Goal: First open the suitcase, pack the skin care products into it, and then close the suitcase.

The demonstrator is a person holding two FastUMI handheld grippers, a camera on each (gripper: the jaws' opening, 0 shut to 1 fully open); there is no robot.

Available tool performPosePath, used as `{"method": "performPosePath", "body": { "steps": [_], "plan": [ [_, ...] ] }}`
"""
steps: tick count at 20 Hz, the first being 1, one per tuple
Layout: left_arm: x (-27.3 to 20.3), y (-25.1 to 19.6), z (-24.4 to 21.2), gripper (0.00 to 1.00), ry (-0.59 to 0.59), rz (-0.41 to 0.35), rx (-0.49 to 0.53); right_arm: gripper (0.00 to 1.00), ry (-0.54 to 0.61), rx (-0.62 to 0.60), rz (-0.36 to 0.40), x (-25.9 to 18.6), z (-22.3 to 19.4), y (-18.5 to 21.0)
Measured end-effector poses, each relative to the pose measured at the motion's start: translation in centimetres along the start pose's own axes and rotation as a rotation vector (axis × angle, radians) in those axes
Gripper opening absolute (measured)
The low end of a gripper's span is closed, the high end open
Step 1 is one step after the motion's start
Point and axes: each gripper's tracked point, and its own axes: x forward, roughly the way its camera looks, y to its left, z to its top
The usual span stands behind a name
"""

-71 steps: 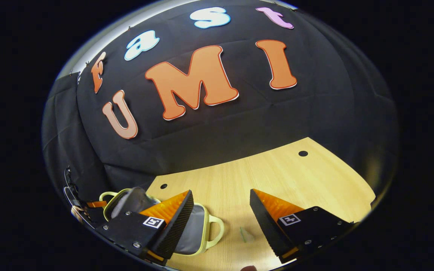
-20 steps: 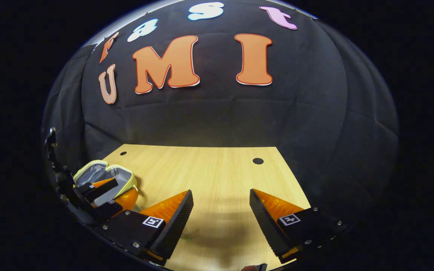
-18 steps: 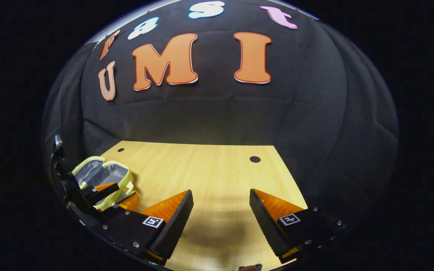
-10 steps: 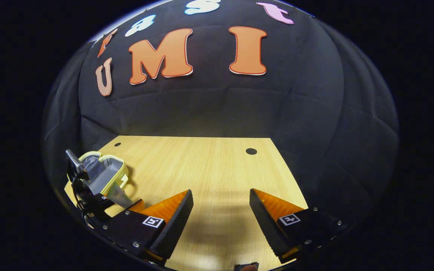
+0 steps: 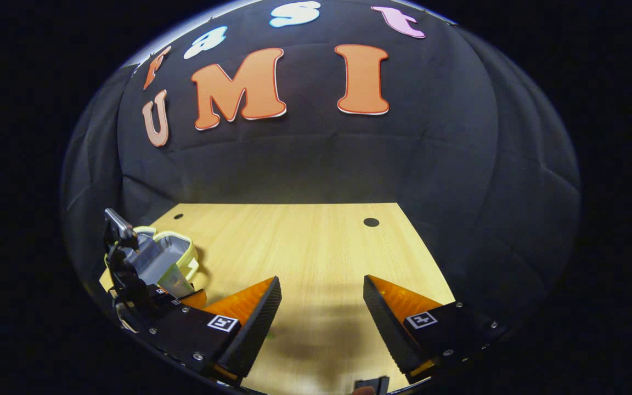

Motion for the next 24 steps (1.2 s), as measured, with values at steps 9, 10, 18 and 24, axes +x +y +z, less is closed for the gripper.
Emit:
{"method": "performPosePath", "body": {
  "steps": [9, 10, 18, 24],
  "plan": [
    [-9.0, 6.6, 6.7, 0.32, 0.005, -0.033, -0.041, 0.95, -0.001, -0.054, 0.116, 1.1, -3.0, 6.0],
    [-9.7, 7.3, 6.9, 0.32, 0.009, -0.032, -0.054, 0.95, 0.022, -0.056, 0.130, 1.6, -4.2, 6.5],
    [-12.1, 11.4, 4.6, 0.32, 0.060, 0.019, -0.054, 0.90, 0.254, -0.136, 0.194, 5.0, -14.3, 8.4],
    [-12.6, 13.6, 2.5, 0.32, 0.105, 0.041, -0.072, 0.52, 0.395, -0.169, 0.191, 6.9, -19.4, 8.7]
  ]
}}
